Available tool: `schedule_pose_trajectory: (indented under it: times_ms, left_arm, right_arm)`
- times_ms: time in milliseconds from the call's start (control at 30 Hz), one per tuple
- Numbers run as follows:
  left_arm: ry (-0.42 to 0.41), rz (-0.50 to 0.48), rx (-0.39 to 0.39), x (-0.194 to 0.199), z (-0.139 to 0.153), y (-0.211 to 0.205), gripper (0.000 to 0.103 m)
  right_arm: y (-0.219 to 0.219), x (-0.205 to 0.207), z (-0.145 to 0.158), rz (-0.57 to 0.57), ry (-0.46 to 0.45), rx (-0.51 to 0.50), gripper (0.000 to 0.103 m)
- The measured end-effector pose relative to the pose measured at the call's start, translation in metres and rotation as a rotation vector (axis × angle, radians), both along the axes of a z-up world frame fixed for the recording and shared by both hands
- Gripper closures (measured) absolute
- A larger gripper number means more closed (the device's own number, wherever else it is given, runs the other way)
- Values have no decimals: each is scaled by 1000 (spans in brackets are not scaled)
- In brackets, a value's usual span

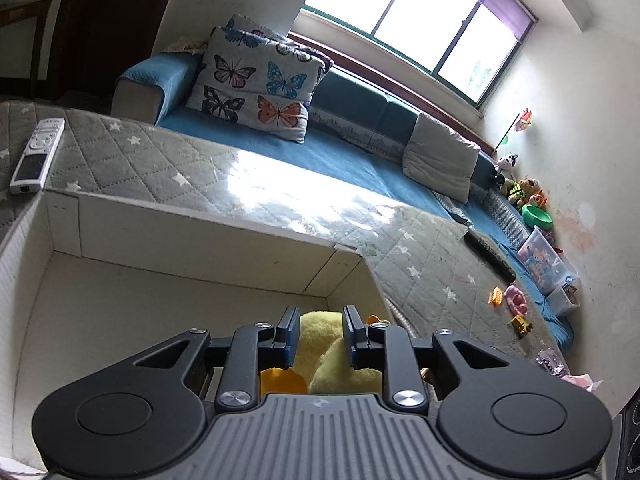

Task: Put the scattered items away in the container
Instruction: 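Lower the plush chick into the box and open the right tool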

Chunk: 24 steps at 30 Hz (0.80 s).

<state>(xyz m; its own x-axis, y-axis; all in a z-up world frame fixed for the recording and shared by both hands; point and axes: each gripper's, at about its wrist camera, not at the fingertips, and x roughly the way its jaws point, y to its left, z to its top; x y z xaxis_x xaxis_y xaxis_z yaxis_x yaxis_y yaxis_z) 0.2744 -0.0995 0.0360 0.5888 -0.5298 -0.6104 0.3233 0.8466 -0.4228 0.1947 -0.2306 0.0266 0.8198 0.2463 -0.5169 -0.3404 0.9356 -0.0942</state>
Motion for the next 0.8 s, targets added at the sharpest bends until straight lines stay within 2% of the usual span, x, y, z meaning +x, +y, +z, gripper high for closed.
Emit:
schedule_pose_trajectory:
  times_ms: [333,800]
  left_arm:
    - [29,-3,14,-1,-12,0,78]
    - [12,-3,10,-39,0,5,78]
  right_arm:
    - [-1,1,-12,-9,44,-6,40]
    - [-11,-29,3,-26,14,17,38]
